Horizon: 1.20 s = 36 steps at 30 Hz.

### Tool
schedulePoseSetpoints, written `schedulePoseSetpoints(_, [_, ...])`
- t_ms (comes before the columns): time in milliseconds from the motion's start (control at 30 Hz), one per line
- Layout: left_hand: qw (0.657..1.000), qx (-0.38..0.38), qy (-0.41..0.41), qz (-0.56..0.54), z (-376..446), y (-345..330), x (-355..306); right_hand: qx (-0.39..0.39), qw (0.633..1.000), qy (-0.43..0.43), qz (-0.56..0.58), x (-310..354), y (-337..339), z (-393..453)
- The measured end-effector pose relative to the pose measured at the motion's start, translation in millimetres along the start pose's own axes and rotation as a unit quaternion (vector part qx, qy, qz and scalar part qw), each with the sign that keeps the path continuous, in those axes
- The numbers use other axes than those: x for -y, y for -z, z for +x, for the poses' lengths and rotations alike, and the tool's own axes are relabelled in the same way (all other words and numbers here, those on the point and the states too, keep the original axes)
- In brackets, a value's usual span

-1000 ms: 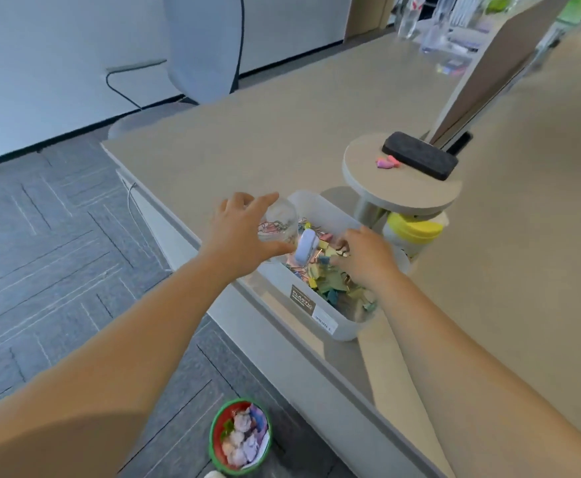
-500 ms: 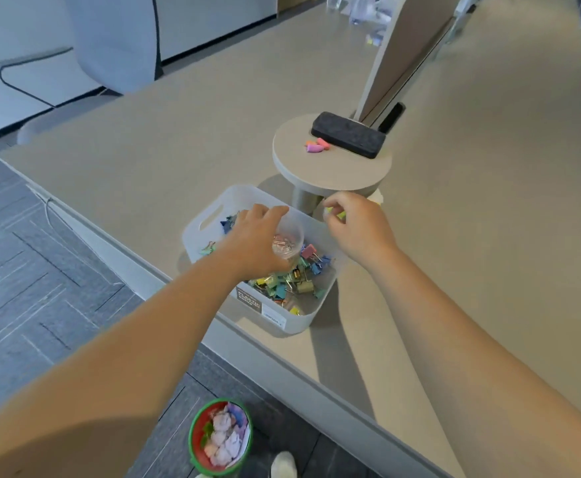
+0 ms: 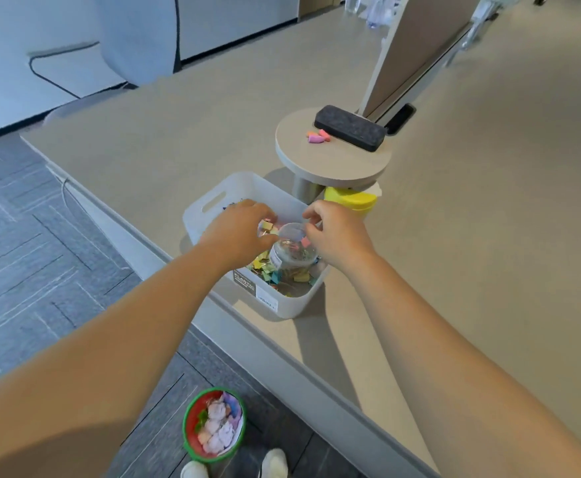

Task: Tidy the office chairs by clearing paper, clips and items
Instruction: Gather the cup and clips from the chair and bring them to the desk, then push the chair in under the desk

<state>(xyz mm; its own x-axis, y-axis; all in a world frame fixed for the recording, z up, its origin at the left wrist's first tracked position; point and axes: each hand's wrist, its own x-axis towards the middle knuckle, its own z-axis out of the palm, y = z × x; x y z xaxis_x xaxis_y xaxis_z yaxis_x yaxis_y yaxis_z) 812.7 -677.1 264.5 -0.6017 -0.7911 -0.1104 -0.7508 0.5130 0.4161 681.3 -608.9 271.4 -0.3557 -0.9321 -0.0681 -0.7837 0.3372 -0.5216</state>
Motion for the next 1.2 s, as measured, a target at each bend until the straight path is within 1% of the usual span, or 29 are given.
schedulePoseSetpoints(67, [0.999,-0.034,0.019,-0.02,-12,13,12,0.003,1.0,0.023,-0.005,17,-4,2])
schedulePoseSetpoints(233, [0.993,-0.081,0.07,-0.049,-41,53,56,0.027,0.997,0.078,-0.003,72,-17,11])
schedulePoseSetpoints(400, [0.979,-0.145,0.127,-0.071,-67,100,120,0.031,0.991,0.129,0.002,144,-40,26])
schedulePoseSetpoints(533, [0.971,-0.169,0.154,-0.075,-80,130,182,0.036,0.987,0.154,-0.002,206,-73,41])
schedulePoseSetpoints(667, [0.967,-0.175,0.171,-0.074,-93,163,265,0.041,0.986,0.162,-0.008,281,-124,60])
schedulePoseSetpoints(800, [0.966,-0.164,0.188,-0.061,-111,203,357,0.055,0.985,0.161,-0.003,366,-183,80])
schedulePoseSetpoints(933, [0.961,-0.159,0.218,-0.052,-125,239,439,0.071,0.983,0.168,0.01,443,-226,100])
schedulePoseSetpoints(1067, [0.956,-0.164,0.237,-0.052,-119,268,497,0.079,0.982,0.171,0.003,494,-256,131])
schedulePoseSetpoints(1200, [0.958,-0.16,0.234,-0.051,-91,288,537,0.078,0.982,0.173,-0.008,525,-275,176])
